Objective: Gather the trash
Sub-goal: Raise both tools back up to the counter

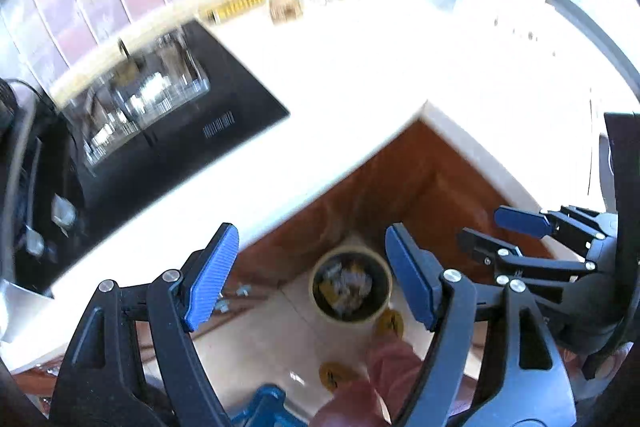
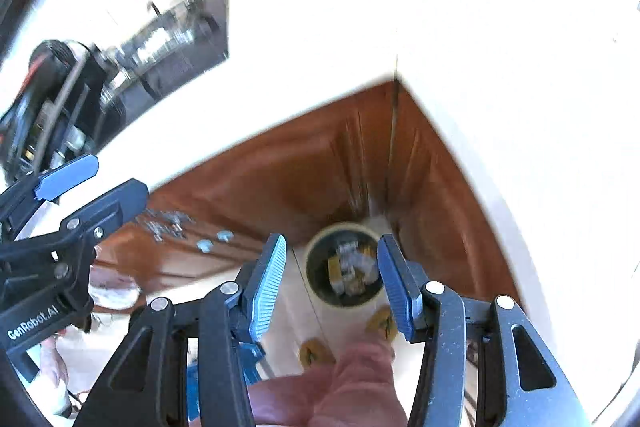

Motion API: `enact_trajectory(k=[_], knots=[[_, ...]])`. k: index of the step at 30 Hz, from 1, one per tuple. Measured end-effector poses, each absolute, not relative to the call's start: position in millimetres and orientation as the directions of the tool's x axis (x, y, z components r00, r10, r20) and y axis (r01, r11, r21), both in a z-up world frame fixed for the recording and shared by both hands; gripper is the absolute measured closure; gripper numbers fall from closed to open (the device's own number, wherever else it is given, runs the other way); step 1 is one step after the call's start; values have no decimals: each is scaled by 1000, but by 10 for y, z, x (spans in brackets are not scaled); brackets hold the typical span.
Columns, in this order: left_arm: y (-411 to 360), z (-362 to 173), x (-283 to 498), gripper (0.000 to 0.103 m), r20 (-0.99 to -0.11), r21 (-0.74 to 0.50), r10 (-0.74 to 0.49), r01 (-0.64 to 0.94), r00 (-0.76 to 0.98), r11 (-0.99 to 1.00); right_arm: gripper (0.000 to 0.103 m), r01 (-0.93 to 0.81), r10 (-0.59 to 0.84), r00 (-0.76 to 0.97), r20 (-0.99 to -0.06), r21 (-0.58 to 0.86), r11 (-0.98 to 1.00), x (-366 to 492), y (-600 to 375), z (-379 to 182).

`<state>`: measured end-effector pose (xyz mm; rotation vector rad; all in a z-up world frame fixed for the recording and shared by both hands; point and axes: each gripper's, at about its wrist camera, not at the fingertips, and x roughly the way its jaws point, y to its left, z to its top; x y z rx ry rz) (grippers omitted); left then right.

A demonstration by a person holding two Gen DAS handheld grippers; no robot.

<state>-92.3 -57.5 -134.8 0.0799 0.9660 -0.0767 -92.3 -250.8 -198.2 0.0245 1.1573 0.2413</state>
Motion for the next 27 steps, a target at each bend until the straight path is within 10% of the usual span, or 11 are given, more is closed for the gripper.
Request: enact_trajectory(k=[13,27], knots=[[-654,-273,-659,29,-681,109,40,47,731,993,54,-289,309,548,-778,170,942,-455,-2460,-675],[-468,174,17,29,-604,149,190,-125,774,981,45,-409,421,581,-697,197,891,495,-2284,-529]])
